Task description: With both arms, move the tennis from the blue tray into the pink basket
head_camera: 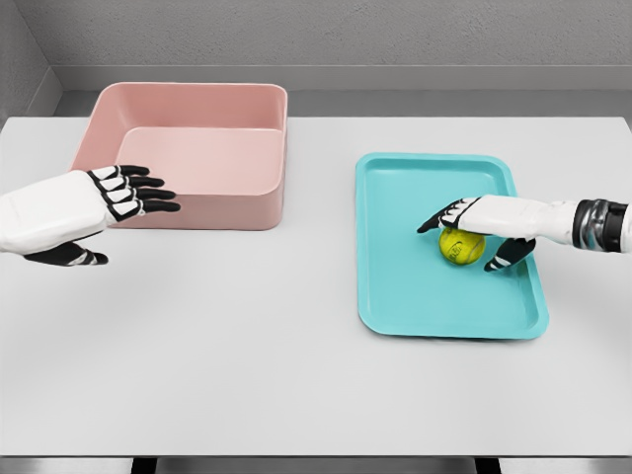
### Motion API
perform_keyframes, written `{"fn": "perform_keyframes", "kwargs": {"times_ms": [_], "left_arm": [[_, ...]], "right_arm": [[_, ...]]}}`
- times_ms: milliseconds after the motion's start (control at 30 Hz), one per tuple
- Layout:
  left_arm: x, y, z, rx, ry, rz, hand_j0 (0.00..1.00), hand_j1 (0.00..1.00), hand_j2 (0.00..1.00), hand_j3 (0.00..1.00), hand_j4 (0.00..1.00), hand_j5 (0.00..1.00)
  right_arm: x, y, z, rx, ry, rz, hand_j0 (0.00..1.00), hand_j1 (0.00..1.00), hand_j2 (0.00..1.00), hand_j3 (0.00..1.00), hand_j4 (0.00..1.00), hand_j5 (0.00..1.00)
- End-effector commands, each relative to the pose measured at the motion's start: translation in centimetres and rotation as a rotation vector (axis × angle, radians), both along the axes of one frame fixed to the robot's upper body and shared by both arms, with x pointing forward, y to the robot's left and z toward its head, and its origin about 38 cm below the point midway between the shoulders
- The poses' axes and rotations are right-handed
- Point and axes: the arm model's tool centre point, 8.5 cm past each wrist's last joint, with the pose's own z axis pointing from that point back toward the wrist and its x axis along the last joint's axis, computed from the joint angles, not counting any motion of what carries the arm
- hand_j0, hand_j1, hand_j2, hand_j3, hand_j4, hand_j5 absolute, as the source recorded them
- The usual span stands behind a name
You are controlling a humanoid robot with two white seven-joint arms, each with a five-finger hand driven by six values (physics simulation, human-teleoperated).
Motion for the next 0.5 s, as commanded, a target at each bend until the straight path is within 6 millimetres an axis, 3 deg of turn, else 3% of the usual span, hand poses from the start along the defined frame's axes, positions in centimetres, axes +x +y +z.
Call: {"fn": "perform_keyframes", "kwargs": {"times_ms": [0,467], "left_arm": [[0.0,0.1,0.14,-0.004,0.001,0.003,1.0,1.0,1.0,1.0,1.0,1.0],[0.02,0.09,0.2,-0.006,0.0,0.003,1.0,1.0,1.0,1.0,1.0,1.0]], "right_arm": [[0.04,-0.05,0.15,0.006,-0.001,-0.004,0.9,0.9,0.9,0.9,0.9,0.9],[0.02,0.5,-0.25,0.004,0.002,0.006,0.79,0.79,0.79,0.79,0.79,0.79]]}}
